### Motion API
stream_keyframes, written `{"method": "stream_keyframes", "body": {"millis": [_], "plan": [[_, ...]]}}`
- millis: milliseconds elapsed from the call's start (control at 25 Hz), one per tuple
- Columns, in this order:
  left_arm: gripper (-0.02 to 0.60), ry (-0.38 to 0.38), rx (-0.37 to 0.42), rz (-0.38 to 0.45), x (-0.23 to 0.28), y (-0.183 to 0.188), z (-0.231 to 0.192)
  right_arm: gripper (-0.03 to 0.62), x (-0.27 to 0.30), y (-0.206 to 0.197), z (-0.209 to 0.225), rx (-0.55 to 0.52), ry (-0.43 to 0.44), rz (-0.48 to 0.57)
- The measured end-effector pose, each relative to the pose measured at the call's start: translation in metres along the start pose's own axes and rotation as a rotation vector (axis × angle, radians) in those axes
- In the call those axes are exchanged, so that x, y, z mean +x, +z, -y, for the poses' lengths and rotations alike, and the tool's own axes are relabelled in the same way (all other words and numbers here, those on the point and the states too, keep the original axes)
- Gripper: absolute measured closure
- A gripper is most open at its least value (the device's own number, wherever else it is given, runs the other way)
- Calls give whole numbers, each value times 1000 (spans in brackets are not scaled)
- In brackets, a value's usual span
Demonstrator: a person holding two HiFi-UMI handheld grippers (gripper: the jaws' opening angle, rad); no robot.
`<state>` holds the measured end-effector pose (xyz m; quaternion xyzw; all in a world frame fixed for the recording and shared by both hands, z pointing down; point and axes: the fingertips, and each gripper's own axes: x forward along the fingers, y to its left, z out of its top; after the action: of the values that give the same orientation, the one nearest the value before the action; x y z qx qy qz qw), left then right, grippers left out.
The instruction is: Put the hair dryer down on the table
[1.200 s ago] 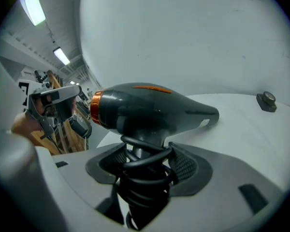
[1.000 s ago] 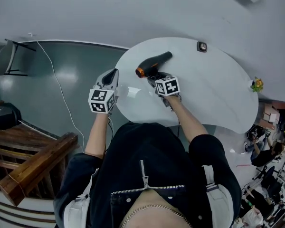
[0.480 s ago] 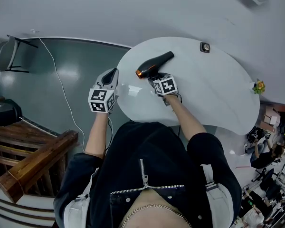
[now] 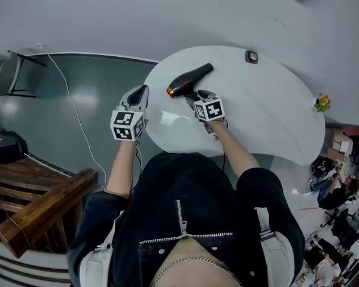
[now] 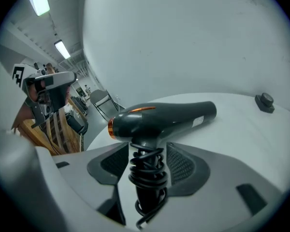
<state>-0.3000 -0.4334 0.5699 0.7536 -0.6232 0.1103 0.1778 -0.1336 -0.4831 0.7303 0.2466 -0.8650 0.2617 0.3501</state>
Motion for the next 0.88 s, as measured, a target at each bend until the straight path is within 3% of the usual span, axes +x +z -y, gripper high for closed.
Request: {"method": "stream_keyframes", "body": {"millis": [200, 360, 880], "plan": [[557, -11, 18, 19, -6, 6, 10, 482, -43, 28, 15, -19, -108, 213], [557, -23, 34, 31, -9, 12, 22, 586, -77, 39, 25, 5, -157, 325], [557, -91, 93, 90, -27, 31, 86, 588, -208, 69, 10, -59, -227, 598]]}}
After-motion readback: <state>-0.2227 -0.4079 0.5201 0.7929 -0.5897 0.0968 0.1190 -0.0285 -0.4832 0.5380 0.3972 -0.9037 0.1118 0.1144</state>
